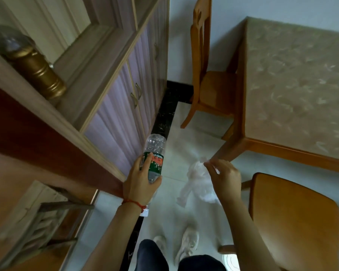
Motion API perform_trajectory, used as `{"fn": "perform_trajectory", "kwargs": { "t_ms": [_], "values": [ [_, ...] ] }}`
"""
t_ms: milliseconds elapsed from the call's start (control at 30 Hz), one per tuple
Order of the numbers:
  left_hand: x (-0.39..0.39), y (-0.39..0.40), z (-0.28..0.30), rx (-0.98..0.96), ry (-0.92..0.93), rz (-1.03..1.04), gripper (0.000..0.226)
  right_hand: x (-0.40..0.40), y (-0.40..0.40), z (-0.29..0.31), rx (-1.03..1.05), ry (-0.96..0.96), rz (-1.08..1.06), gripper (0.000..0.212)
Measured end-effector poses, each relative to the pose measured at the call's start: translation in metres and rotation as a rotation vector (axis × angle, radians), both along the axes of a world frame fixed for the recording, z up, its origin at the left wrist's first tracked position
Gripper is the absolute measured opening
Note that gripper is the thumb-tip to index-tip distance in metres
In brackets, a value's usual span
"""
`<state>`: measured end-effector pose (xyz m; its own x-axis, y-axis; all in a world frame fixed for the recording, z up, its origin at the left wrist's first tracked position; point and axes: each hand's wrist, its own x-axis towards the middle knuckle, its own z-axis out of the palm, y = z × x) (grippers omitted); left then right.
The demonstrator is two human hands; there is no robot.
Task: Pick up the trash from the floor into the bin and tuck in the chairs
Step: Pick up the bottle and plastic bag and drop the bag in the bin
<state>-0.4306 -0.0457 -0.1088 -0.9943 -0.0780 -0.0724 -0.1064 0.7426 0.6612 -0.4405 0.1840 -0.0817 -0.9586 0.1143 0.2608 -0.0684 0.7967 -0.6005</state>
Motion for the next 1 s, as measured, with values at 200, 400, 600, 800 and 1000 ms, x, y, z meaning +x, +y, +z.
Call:
{"fn": "perform_trajectory", "kwargs": {
  "t_ms": [200,400,600,800,1000],
  "values": [
    [0.045,-0.014,0.013,-0.014,0.022,0.06,0.076,0.039,-0.006,0.021,0.016,0.029,0.024,0.003],
    [0.104,-0.011,0.03,-0.113,0.006,0.199,0.075,0.067,-0.01,0.027,0.018,0.044,0.169,0.004],
    [0.181,-0.003,0.039,-0.154,0.058,0.393,0.073,0.095,-0.018,0.033,-0.025,0.064,0.363,0.011],
    [0.271,0.002,0.043,-0.173,0.094,0.61,0.071,0.136,-0.043,0.033,0.018,0.078,0.559,0.007],
    [0.366,-0.007,0.043,-0.191,0.054,0.82,0.071,0.193,-0.082,0.031,-0.02,0.024,0.741,0.015]
  ]
}}
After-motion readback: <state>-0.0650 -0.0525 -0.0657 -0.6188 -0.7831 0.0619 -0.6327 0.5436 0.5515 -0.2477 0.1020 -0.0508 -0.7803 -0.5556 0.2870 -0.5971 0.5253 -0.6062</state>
